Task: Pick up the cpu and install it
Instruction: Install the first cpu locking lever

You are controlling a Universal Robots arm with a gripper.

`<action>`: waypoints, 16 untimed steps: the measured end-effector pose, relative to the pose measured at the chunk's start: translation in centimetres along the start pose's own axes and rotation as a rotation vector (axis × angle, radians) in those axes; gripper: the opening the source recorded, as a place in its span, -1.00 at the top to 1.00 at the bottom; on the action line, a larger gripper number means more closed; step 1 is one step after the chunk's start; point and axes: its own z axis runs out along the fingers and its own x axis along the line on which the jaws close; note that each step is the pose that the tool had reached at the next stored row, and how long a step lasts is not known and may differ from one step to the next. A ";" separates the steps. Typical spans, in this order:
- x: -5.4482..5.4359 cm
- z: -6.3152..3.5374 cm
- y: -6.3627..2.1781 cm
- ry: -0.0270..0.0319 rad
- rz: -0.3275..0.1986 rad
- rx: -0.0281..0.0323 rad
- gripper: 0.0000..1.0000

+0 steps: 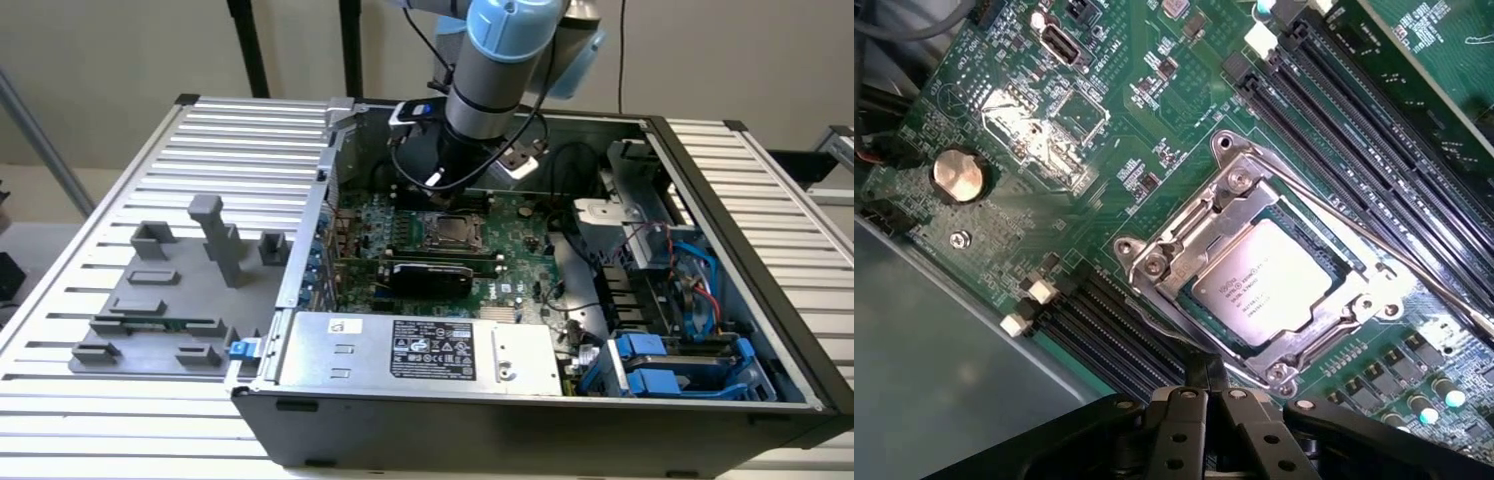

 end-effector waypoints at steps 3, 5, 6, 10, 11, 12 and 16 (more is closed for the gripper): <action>0.2 0.03 0.07 -0.0010 0.000 -0.0012 0.79; 0.2 0.04 0.05 -0.0013 0.000 -0.0015 0.79; 0.2 0.04 0.04 -0.0012 0.000 -0.0016 0.79; 0.1 0.07 -0.12 -0.0013 0.000 -0.0016 0.79; 0.0 0.08 -0.17 -0.0013 0.000 -0.0015 0.79; 0.0 0.09 -0.22 -0.0014 0.000 -0.0016 0.79; 0.0 0.13 -0.34 -0.0012 0.000 -0.0014 0.79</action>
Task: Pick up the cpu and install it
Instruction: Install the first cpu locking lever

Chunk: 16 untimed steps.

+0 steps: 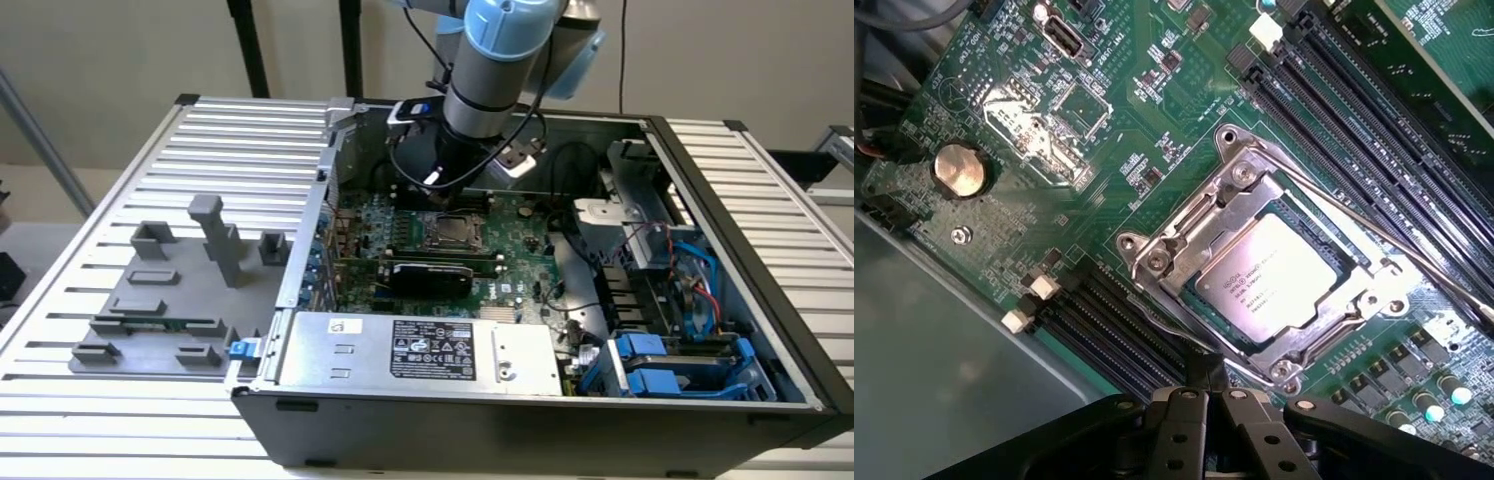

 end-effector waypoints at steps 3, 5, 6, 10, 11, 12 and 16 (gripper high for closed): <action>0.0 0.00 0.00 -0.0004 0.000 -0.0004 0.79; 0.0 0.00 0.01 -0.0009 0.000 -0.0010 0.79; 0.0 0.00 0.02 -0.0014 0.000 -0.0015 0.79; 0.0 -0.01 0.07 -0.0027 0.001 -0.0013 0.79; 0.0 -0.01 0.07 -0.0030 0.001 -0.0012 0.79; 0.0 -0.02 0.07 -0.0035 0.001 -0.0010 0.79; 0.0 -0.02 0.09 -0.0040 0.001 -0.0006 0.79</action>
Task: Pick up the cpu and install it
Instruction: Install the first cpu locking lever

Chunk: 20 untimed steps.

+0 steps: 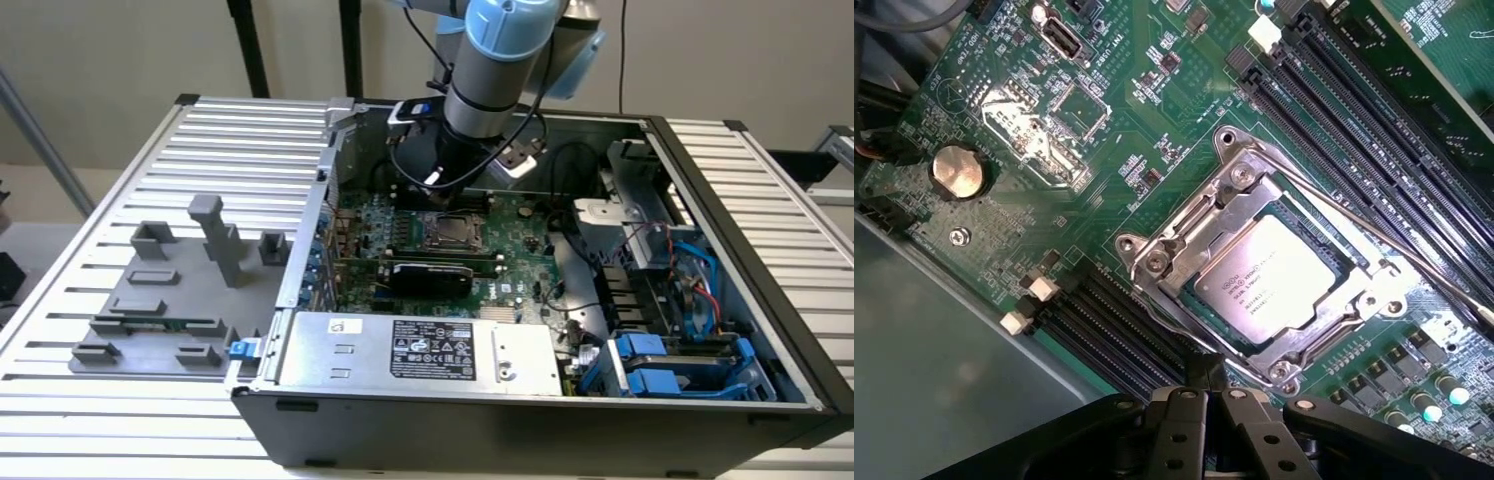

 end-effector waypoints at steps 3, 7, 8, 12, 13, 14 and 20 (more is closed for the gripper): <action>0.0 0.00 0.00 -0.0002 0.000 0.0001 0.79; 0.0 -0.02 0.00 -0.0006 0.000 -0.0001 0.79; 0.0 -0.03 0.00 -0.0007 0.000 -0.0003 0.79; 0.0 -0.10 0.01 -0.0011 0.000 -0.0005 0.79; 0.0 -0.12 0.00 -0.0011 0.000 -0.0006 0.79; 0.0 -0.12 0.00 -0.0011 0.000 -0.0006 0.79; 0.0 -0.04 0.02 -0.0038 0.000 -0.0036 0.79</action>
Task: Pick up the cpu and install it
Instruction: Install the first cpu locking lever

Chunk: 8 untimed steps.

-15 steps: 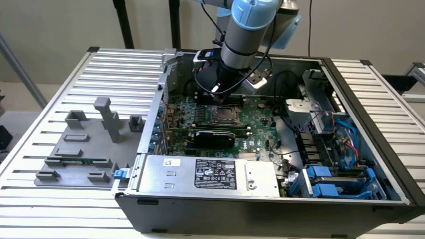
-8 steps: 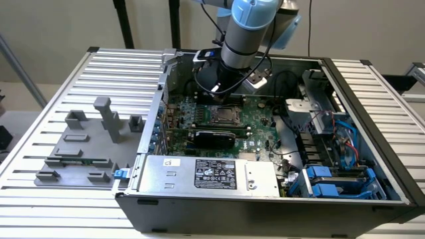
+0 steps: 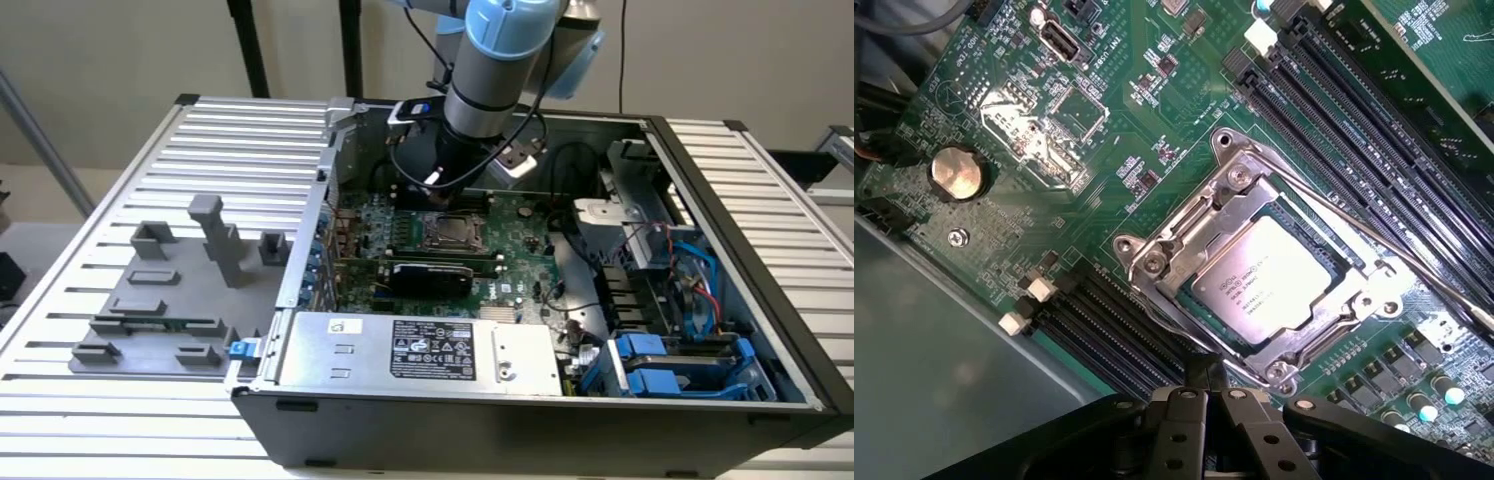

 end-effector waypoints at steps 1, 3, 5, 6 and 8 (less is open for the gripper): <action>0.0 0.02 0.01 -0.0006 0.000 -0.0006 0.79; 0.0 0.06 0.03 -0.0015 0.000 -0.0017 0.79; 0.0 0.10 0.06 -0.0024 0.000 -0.0027 0.79; 0.1 0.12 0.08 -0.0029 0.000 -0.0033 0.79; 0.1 0.15 0.12 -0.0037 0.000 -0.0041 0.79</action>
